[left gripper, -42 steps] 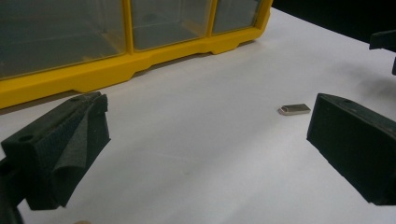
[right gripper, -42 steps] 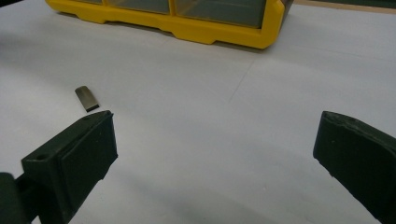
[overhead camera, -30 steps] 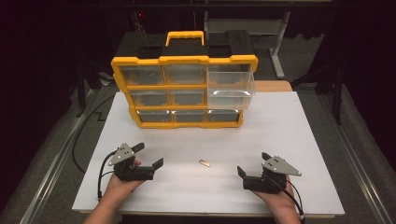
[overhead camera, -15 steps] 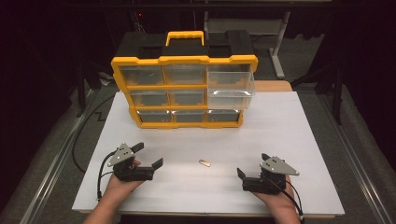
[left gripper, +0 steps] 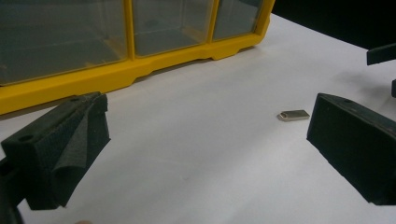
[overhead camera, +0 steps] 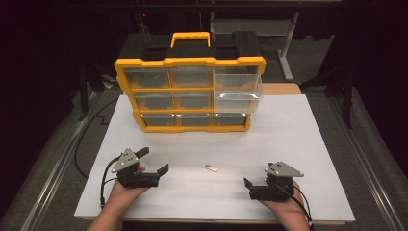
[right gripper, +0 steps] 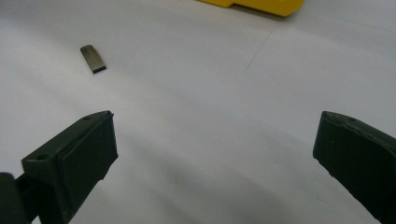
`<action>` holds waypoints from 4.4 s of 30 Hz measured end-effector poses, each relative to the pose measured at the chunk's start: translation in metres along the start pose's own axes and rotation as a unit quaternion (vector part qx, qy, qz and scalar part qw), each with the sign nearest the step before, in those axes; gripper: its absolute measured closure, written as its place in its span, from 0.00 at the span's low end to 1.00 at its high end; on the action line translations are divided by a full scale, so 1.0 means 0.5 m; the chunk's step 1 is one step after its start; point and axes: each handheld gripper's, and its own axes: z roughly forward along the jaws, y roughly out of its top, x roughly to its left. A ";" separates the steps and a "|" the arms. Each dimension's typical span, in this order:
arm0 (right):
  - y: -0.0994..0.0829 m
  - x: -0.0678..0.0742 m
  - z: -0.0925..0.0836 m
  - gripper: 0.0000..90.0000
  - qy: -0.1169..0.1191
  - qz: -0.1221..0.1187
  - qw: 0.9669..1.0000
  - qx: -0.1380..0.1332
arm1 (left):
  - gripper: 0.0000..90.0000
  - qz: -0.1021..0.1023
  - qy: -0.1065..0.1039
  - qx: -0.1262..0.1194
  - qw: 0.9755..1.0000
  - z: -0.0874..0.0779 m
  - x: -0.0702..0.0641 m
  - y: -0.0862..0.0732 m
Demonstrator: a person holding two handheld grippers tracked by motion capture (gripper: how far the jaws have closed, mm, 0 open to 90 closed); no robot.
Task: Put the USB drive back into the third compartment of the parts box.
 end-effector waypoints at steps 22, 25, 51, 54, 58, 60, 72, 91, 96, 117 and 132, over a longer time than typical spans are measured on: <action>0.006 0.035 0.022 0.00 0.063 -0.025 0.997 0.037 | 0.00 0.007 -0.007 -0.008 1.000 0.000 -0.004 0.001; 0.007 0.041 0.024 0.00 0.070 -0.026 0.997 0.037 | 0.00 0.011 -0.007 -0.005 1.000 0.001 -0.005 0.000; 0.030 0.087 0.057 0.11 0.115 -0.047 0.992 0.031 | 0.00 0.016 -0.011 -0.007 1.000 -0.001 -0.009 -0.001; 0.040 0.088 0.064 0.18 0.126 -0.045 0.991 0.028 | 0.00 0.017 -0.011 -0.013 1.000 -0.004 -0.009 0.000; 0.054 0.094 0.076 0.24 0.130 -0.061 0.989 0.034 | 0.00 0.020 -0.013 -0.010 1.000 -0.002 -0.010 0.000; 0.061 0.097 0.084 0.26 0.130 -0.066 0.989 0.037 | 0.00 0.018 -0.014 -0.012 1.000 -0.003 -0.010 0.000; 0.104 0.115 0.131 0.39 0.129 -0.098 0.985 0.060 | 0.00 0.016 -0.016 -0.015 1.000 0.001 -0.009 0.001; 0.146 0.135 0.178 0.76 0.146 -0.151 0.974 0.088 | 0.00 0.017 -0.019 -0.015 1.000 0.003 -0.008 0.002; 0.147 0.138 0.186 0.78 0.145 -0.157 0.972 0.100 | 0.00 0.016 -0.019 -0.016 1.000 0.003 -0.008 0.002; 0.145 0.129 0.200 0.84 0.164 -0.156 0.968 0.108 | 0.00 0.017 -0.019 -0.016 1.000 0.000 -0.012 0.001; 0.144 0.132 0.199 0.89 0.158 -0.161 0.969 0.104 | 0.00 0.017 -0.022 -0.017 0.999 0.004 -0.012 0.002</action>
